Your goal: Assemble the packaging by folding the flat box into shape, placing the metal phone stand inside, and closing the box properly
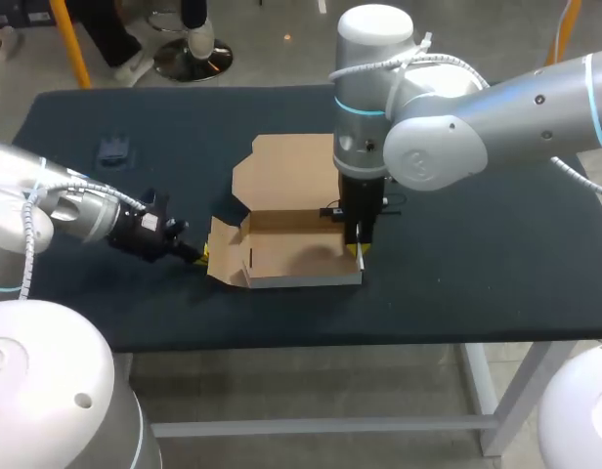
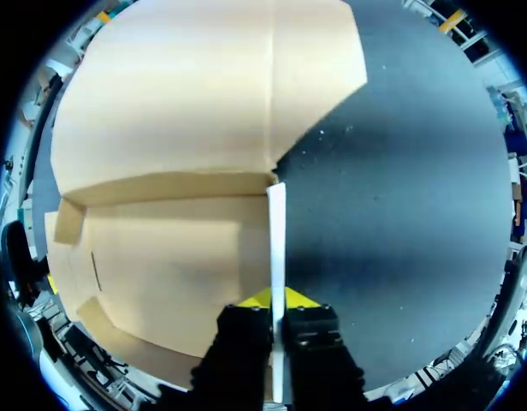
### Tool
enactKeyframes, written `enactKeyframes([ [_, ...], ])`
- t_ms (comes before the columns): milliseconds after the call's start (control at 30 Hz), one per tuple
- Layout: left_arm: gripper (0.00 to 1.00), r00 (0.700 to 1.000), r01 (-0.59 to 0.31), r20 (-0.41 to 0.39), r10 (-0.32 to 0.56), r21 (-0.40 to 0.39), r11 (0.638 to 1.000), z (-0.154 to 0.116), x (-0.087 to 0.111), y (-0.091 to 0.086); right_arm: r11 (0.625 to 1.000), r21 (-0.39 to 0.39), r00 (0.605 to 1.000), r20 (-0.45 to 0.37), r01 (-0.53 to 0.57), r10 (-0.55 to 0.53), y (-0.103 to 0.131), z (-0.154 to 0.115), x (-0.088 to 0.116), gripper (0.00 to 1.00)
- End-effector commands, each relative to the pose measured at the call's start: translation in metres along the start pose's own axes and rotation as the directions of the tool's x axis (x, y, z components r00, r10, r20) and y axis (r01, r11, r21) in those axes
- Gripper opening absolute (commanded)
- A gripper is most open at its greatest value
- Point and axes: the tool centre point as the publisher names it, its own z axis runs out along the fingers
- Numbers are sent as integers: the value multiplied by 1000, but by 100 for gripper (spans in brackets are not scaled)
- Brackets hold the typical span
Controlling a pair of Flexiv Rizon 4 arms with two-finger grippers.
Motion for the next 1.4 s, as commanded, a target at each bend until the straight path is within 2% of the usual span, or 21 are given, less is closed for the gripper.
enactKeyframes([
  [33,0,999,-6,-33,6,11,1000,0,3,0,1000,2,1000,1,0,0,0,0,1,0],
  [567,0,992,-35,-117,37,12,999,10,39,-5,1000,2,1000,1,0,0,0,0,1,0],
  [1067,0,986,-20,-165,20,2,1000,16,46,-10,1000,2,1000,1,0,0,0,0,1,0],
  [1100,6,986,-17,-164,17,0,1000,17,47,-11,1000,2,1000,1,0,0,0,0,1,0],
  [1233,15,985,-16,-170,15,-4,1000,19,48,-11,1000,2,1000,1,0,0,0,0,1,0],
  [1400,17,985,-4,-174,5,6,1000,17,45,-13,1000,2,1000,1,0,0,0,0,1,0],
])
